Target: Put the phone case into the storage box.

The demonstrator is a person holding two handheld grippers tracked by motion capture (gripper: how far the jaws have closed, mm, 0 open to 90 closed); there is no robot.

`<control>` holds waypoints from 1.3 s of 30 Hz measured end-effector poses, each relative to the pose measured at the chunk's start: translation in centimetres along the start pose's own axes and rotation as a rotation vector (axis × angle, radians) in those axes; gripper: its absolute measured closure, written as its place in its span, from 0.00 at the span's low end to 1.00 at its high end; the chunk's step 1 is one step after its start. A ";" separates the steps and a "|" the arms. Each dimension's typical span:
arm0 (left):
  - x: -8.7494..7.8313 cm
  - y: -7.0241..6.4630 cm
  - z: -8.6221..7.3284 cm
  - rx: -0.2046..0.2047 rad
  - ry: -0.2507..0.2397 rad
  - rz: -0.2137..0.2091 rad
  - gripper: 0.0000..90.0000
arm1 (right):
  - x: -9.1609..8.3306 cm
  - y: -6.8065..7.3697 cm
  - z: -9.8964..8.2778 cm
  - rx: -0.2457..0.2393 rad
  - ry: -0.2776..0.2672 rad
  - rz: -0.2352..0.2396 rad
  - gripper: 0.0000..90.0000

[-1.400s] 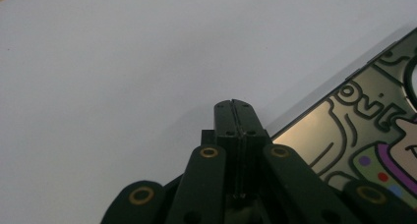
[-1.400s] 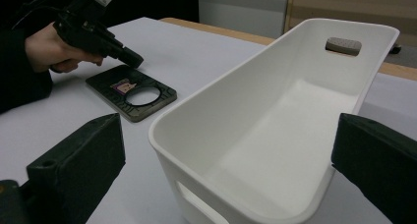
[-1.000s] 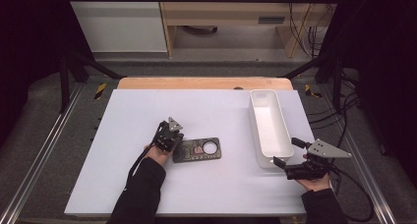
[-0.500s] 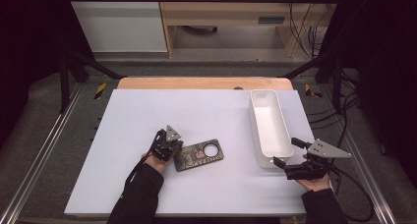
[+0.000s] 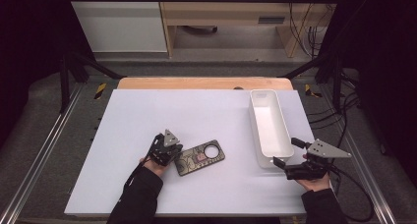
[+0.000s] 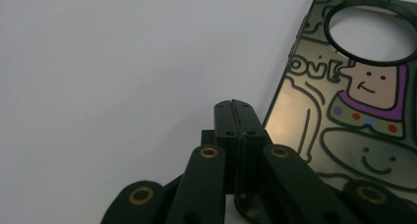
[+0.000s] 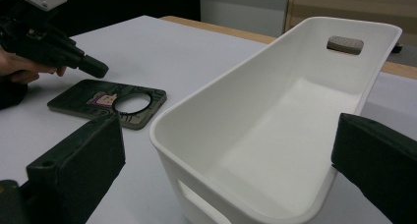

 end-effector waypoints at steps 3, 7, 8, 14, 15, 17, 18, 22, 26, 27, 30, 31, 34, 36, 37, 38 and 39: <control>-0.8 0.3 0.4 -0.017 -0.040 -0.009 0.99 | 0.0 0.0 0.0 0.000 0.000 0.000 0.00; -1.8 0.4 0.8 -0.028 -0.087 -0.039 0.97 | 0.0 0.0 0.0 -0.002 0.002 0.000 0.00; -2.1 0.4 1.0 -0.032 -0.096 -0.056 0.94 | 0.0 0.0 0.0 -0.002 0.002 0.001 0.00; -3.2 0.0 2.1 -0.039 -0.129 -0.135 0.73 | 0.0 0.0 0.0 -0.001 0.000 0.002 0.00; -3.3 -0.1 2.3 -0.041 -0.132 -0.150 0.69 | 0.0 0.0 0.0 -0.002 0.000 0.001 0.00; -3.6 -0.3 2.7 -0.038 -0.140 -0.161 0.62 | 0.0 0.0 0.0 -0.003 0.001 0.002 0.00; -3.6 -0.5 2.8 -0.037 -0.139 -0.170 0.59 | 0.0 0.0 0.0 -0.003 0.001 0.001 0.00; -4.0 -1.0 3.6 -0.018 -0.139 -0.164 0.40 | 0.0 0.0 0.0 -0.002 0.002 0.000 0.00; -4.0 -1.3 4.2 0.002 -0.126 -0.196 0.21 | 0.0 0.0 0.0 -0.003 0.002 0.002 0.00; -4.0 -1.5 4.3 0.015 -0.120 -0.199 0.17 | 0.0 0.0 0.0 -0.004 0.002 0.002 0.00; -4.0 -2.0 4.9 0.049 -0.104 -0.206 0.10 | 0.0 0.0 0.0 -0.003 0.001 0.002 0.00; -4.0 -2.1 5.0 0.057 -0.100 -0.208 0.09 | 0.0 0.0 0.0 -0.002 0.001 0.003 0.00; -3.8 -2.4 5.5 0.076 -0.081 -0.208 0.07 | 0.0 0.0 0.0 -0.001 0.000 0.004 0.00; -3.7 -2.5 5.7 0.089 -0.070 -0.211 0.05 | 0.0 0.0 0.0 -0.003 0.000 0.004 0.00; -3.7 -2.6 5.9 0.093 -0.066 -0.214 0.05 | 0.0 0.0 0.0 -0.003 0.001 0.004 0.00; -3.6 -2.7 6.0 0.100 -0.060 -0.213 0.04 | 0.0 0.0 0.0 -0.001 0.000 0.004 0.00; -3.5 -2.8 6.1 0.105 -0.055 -0.212 0.04 | 0.0 0.0 0.0 -0.001 0.000 0.004 0.00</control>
Point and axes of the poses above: each handheld gripper's, and its own axes: x roughly forward along the jaws, z roughly out of its top, y roughly to its left, the point moved 3 cm from there along x, roughly forward along the jaws, and after that the axes turned 7 degrees about -x, right-handed, at the moved point
